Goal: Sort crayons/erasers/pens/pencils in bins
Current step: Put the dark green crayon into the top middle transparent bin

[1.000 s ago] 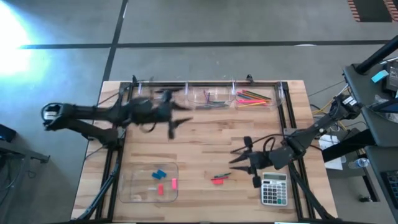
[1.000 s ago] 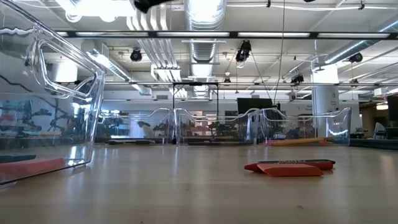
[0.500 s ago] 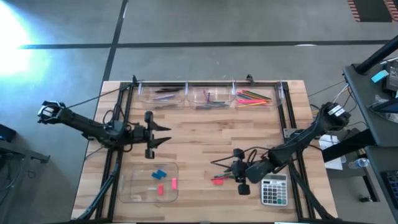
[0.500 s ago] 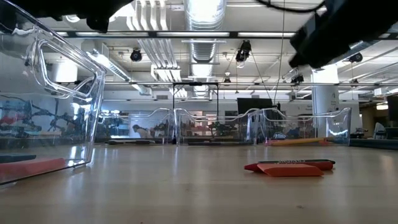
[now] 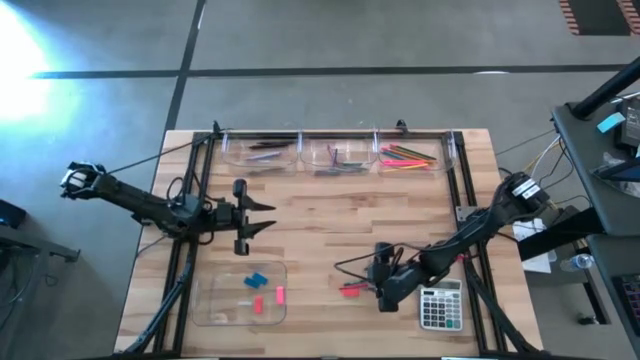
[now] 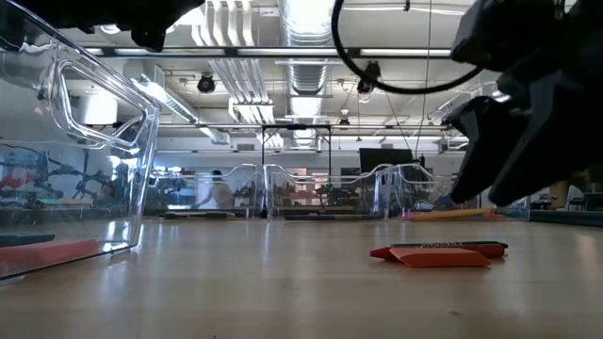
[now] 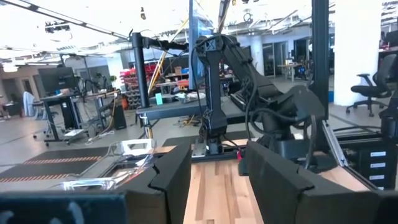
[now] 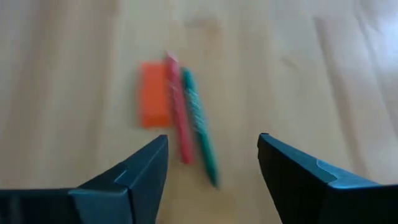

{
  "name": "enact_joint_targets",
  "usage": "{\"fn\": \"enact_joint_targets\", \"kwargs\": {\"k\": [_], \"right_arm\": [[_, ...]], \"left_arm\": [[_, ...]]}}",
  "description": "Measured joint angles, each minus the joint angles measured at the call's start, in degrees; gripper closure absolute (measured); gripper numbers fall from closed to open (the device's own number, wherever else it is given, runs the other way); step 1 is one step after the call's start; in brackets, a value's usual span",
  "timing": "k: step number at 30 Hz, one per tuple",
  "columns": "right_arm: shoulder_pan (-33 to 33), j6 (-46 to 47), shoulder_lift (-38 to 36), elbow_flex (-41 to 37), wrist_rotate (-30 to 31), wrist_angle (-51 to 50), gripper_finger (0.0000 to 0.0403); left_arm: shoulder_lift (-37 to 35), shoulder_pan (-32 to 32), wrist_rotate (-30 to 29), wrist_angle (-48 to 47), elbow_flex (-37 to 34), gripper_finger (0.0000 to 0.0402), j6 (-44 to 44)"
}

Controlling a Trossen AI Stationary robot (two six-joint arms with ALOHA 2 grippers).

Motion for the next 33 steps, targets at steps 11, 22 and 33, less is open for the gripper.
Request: {"fn": "enact_joint_targets", "kwargs": {"k": [11, 22, 33], "right_arm": [[-0.24, 1.22, 2.81, 0.0, -0.25, -8.25, 0.0192], [-2.52, -1.54, 4.73, 0.15, -4.73, -6.51, 0.0238], [-7.27, -6.5, 5.16, 0.07, -11.65, -3.34, 0.0277]], "left_arm": [[0.04, 0.02, 0.02, 0.13, -0.02, 0.0263, -0.05], [0.07, 0.02, 0.02, 0.06, -0.13, 0.0263, -0.11], [0.07, 0.02, 0.02, 0.1, -0.13, 0.0263, -1.57]]}}
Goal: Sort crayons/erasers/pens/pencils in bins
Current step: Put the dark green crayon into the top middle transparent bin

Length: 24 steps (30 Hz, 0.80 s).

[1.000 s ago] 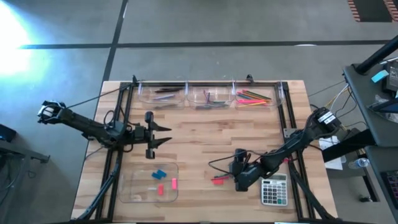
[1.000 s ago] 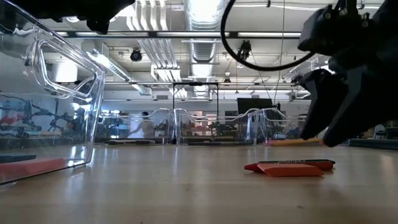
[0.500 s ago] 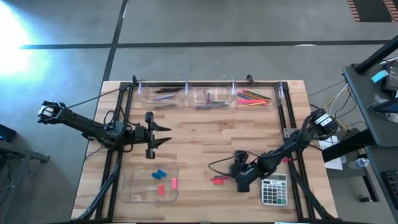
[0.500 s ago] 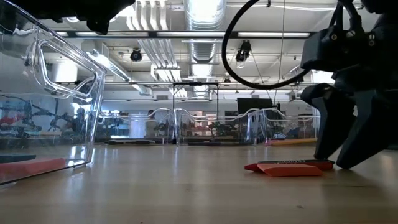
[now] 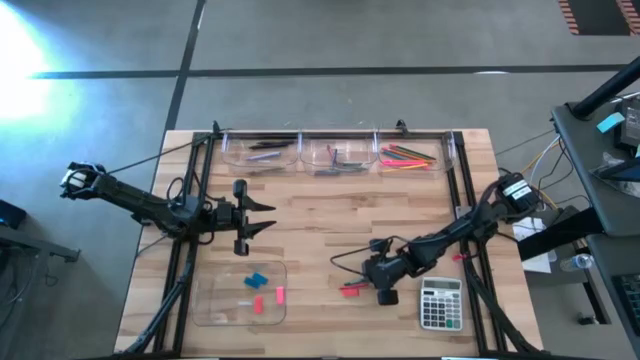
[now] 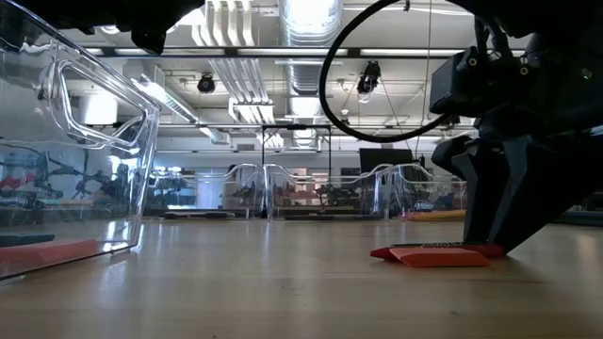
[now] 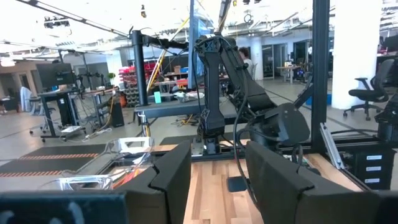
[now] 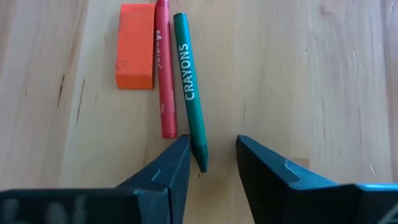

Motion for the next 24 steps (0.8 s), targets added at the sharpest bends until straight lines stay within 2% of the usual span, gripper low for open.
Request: {"fn": "enact_joint_targets", "kwargs": {"k": [10, 24], "right_arm": [[-1.09, -0.75, 0.07, -0.02, -1.3, 0.31, 0.0302], [-1.11, -0.72, 0.11, -0.07, -0.13, 0.23, 0.0357]], "left_arm": [[0.0, -0.02, 0.01, 0.02, 0.0, 0.0263, -0.02], [0.02, -0.02, 0.01, 0.0, 0.0, 0.0263, -0.02]]}}
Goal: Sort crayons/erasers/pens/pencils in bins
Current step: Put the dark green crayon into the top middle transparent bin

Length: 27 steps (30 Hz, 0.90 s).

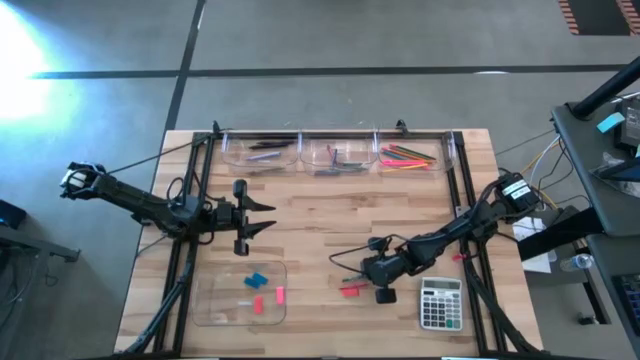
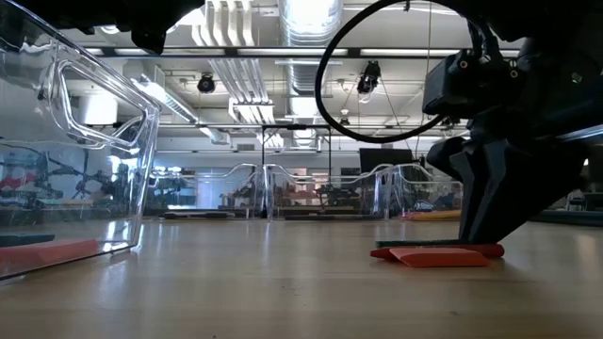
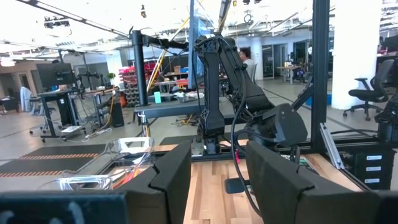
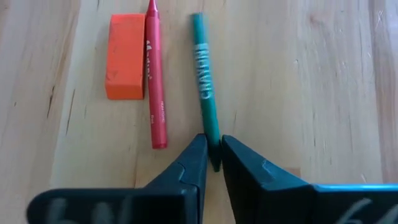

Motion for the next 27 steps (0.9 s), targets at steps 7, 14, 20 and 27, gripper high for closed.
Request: {"fn": "enact_joint_targets", "kwargs": {"k": [7, 14, 20, 27], "right_arm": [[-0.3, -0.84, -1.0, -0.1, 0.16, -0.28, 0.0384], [-1.25, -1.79, -4.58, -0.33, 2.77, -2.13, 0.0388], [-2.7, -3.39, -7.67, -0.31, 5.4, -3.05, 0.0389], [-9.89, -9.75, -12.69, -0.21, 16.38, -1.93, 0.0393]], "left_arm": [[0.0, 0.0, 0.01, -0.07, -0.17, 0.0263, 0.0], [0.0, 0.02, 0.01, -0.04, -0.2, 0.0263, 0.0], [0.0, 0.02, 0.01, -0.07, -0.28, 0.0263, -0.02], [0.0, 0.02, 0.01, -0.04, -0.28, 0.0263, -0.02]]}}
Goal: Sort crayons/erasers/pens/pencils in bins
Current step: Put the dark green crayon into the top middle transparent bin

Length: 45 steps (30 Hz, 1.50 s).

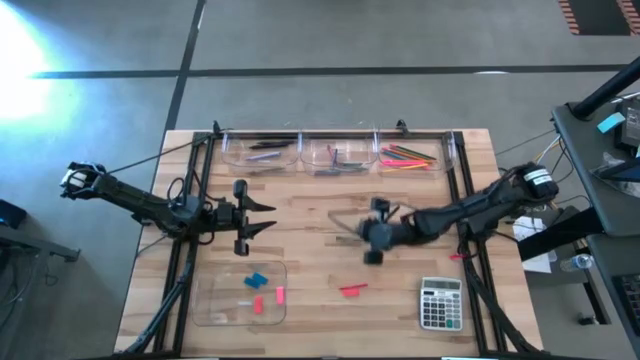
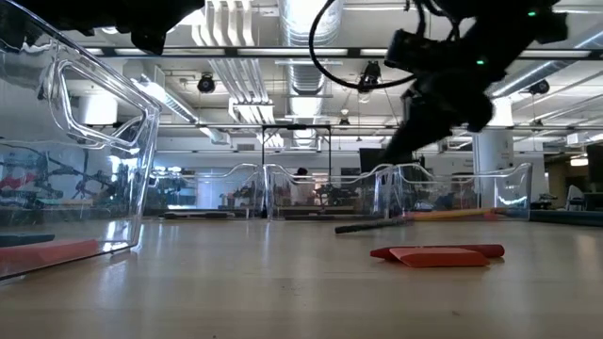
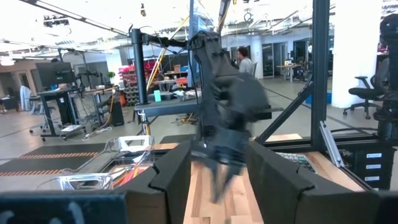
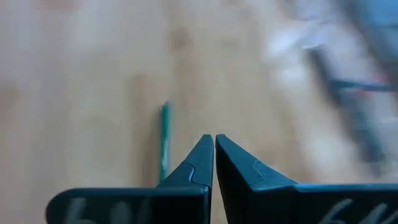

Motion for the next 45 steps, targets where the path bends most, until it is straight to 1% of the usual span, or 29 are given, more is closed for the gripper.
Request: {"fn": "enact_joint_targets", "kwargs": {"k": [2, 4, 6, 8, 9, 10, 13, 15, 17, 20, 25, 28, 30, 33, 36, 40, 45], "right_arm": [[-4.01, -2.27, -1.46, 0.01, 1.58, 0.94, 0.0393], [-8.5, -4.42, -2.74, 0.1, 0.01, 1.72, 0.0393], [-12.85, -7.0, -3.38, 0.1, -6.42, 1.71, 0.0392], [-16.47, -8.21, -3.03, 0.1, -15.34, 1.69, 0.0392], [-17.98, -7.95, -2.47, 0.1, -18.71, 1.67, 0.0392], [-19.54, -7.53, -1.59, 0.1, -20.83, 1.54, 0.0391], [-23.85, -6.13, 2.36, -0.37, -21.04, 1.22, 0.0384], [-26.66, -5.43, 5.46, -0.47, -20.95, 1.24, 0.037], [-29.28, -5.22, 8.35, -0.47, -21.01, 2.51, 0.0348], [-32.19, -5.22, 10.82, -0.47, -20.96, 6.17, 0.0306], [-34.42, -4.51, 11.2, -0.47, -21.25, 8.73, 0.0238], [-34.77, -4.65, 11.54, -0.47, -21.88, 8.5, 0.0212], [-34.8, -5.8, 12.19, -0.47, -23.79, 8.51, 0.0203], [-34.82, -6.62, 13.36, -0.34, -25.07, 7.95, 0.0202], [-34.78, -7.04, 14.59, -0.2, -25.94, 6.38, 0.0214], [-33.07, -9.23, 15.14, -0.16, -26.62, 4.58, 0.0248], [-30.51, -11.89, 13.76, -0.28, -26.27, 3.59, 0.0301]], "left_arm": [[0.0, 0.0, 0.0, 0.05, 0.0, 0.0263, 0.02], [0.0, 0.0, 0.0, 0.11, 0.0, 0.0263, 0.02], [0.0, -0.02, 0.0, 0.1, -0.02, 0.0263, 0.01], [0.0, 0.0, 0.0, -0.09, -0.07, 0.0263, 0.02], [0.0, -0.02, 0.0, -0.13, -0.07, 0.0263, 0.02], [0.0, -0.01, 0.0, -0.16, -0.07, 0.0263, 0.02], [0.0, 0.0, 0.0, -0.17, -0.07, 0.0263, 0.02], [0.0, -0.02, 0.0, -0.18, -0.07, 0.0263, 0.02], [0.0, -0.01, 0.0, -0.19, -0.07, 0.0263, -0.02], [0.0, -0.02, 0.0, -0.2, -0.07, 0.0263, -0.81], [0.0, -0.02, 0.02, -0.93, -0.07, 0.0263, -1.38], [0.0, -0.02, 0.02, -1.37, -0.07, 0.0263, -1.38], [0.0, -0.02, 0.02, -1.31, -0.07, 0.0263, -1.38], [0.0, -0.02, 0.02, -1.31, -0.07, 0.0263, -1.38], [0.0, -0.01, 0.02, -1.31, -0.07, 0.0263, -1.38], [0.0, -0.02, 0.02, -1.29, -0.07, 0.0263, -1.41], [0.0, -0.02, 0.02, -1.29, -0.07, 0.0263, -1.41]]}}
